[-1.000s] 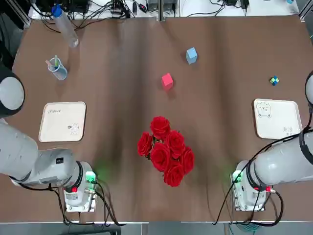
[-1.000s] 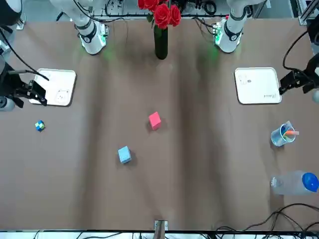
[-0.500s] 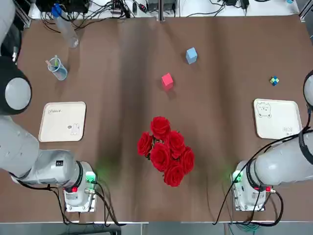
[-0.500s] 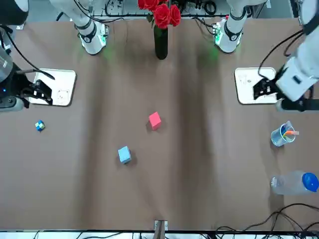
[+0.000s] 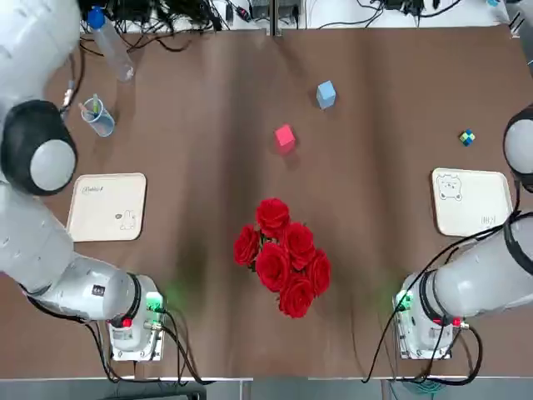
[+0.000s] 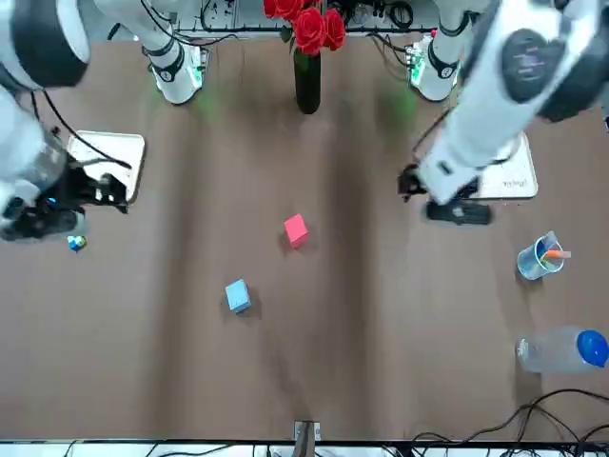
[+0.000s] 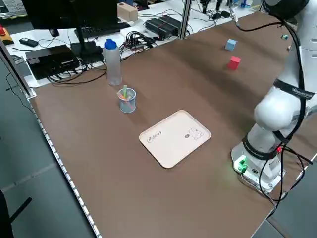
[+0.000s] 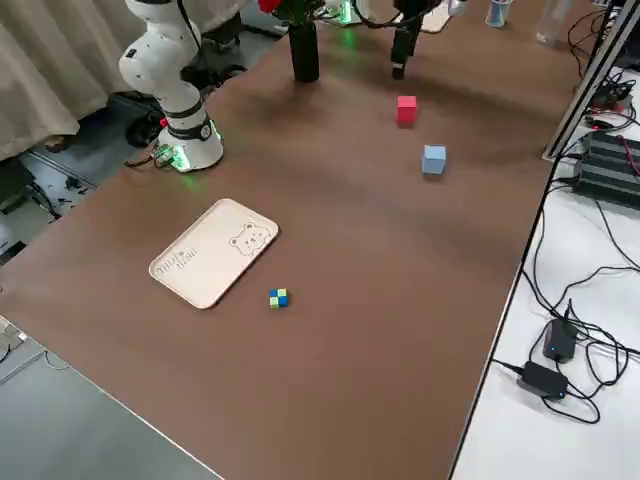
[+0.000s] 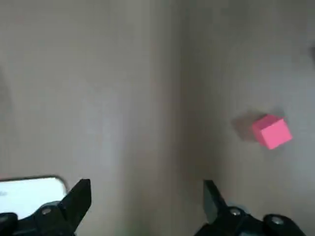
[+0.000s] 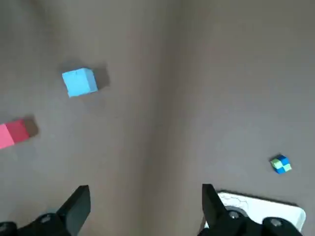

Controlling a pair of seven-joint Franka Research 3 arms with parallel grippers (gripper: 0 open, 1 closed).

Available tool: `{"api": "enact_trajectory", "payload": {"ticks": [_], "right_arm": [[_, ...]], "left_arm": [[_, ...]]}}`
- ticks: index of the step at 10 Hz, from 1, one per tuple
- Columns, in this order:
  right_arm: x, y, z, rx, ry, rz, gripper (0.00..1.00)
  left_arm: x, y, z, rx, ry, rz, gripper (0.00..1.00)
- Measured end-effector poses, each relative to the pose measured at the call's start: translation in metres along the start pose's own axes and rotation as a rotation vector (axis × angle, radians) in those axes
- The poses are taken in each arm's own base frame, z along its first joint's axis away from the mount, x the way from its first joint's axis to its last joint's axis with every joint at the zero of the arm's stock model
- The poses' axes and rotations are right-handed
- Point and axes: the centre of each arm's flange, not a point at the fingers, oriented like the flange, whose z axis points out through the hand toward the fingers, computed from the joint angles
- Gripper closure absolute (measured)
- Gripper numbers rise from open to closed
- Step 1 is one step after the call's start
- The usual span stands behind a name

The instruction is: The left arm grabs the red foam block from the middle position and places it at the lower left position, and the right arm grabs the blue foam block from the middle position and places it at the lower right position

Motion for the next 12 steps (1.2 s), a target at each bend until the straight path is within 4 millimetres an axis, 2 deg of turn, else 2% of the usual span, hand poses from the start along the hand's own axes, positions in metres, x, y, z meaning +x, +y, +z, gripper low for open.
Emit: {"api": "enact_trajectory", "payload": {"ticks": [2, 6, 9, 11, 12], "right_arm": [[0.016, -0.016, 0.035, 0.003, -0.045, -0.036, 0.0], [0.03, -0.007, 0.072, 0.038, -0.093, -0.15, 0.0], [0.042, -0.005, 0.105, 0.142, -0.116, -0.17, 0.0], [0.052, 0.004, 0.133, 0.221, -0.128, -0.165, 0.0], [0.057, 0.004, 0.143, 0.24, -0.119, -0.164, 0.0]], "left_arm": [[-0.001, 0.046, 0.032, -0.014, -0.001, -0.08, 0.0], [0.001, 0.126, 0.113, -0.071, 0.017, -0.189, 0.0], [0.001, 0.166, 0.167, -0.125, 0.028, -0.353, 0.0], [-0.002, 0.179, 0.19, -0.124, 0.011, -0.422, 0.0], [-0.009, 0.193, 0.2, -0.134, 0.022, -0.433, 0.0]]}}
